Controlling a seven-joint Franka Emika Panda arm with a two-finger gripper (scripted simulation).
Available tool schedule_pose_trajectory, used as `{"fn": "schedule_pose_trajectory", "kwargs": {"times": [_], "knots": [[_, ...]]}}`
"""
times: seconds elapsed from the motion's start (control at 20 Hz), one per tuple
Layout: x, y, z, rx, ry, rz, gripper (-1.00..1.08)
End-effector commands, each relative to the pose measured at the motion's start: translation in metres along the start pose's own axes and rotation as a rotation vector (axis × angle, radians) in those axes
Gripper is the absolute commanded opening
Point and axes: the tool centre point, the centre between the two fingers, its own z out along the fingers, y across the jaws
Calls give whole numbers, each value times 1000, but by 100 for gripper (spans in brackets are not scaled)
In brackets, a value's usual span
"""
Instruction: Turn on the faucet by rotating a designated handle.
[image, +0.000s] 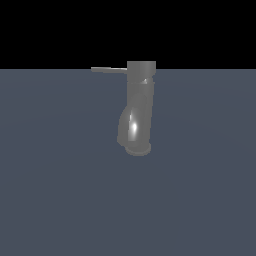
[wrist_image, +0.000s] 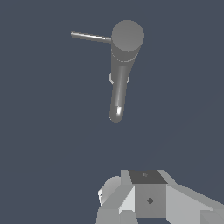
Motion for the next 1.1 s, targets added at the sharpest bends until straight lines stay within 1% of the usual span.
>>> {"fn": "schedule_pose_trajectory", "kwargs": {"times": [0.0,0.45,0.75,1.05], "knots": [[0,0,0,0,0,0,-100],[4,15,10,-29,-29,46,-100],[5,15,10,-27,-28,48,-100],[13,13,11,-18,-30,85,-100]]}}
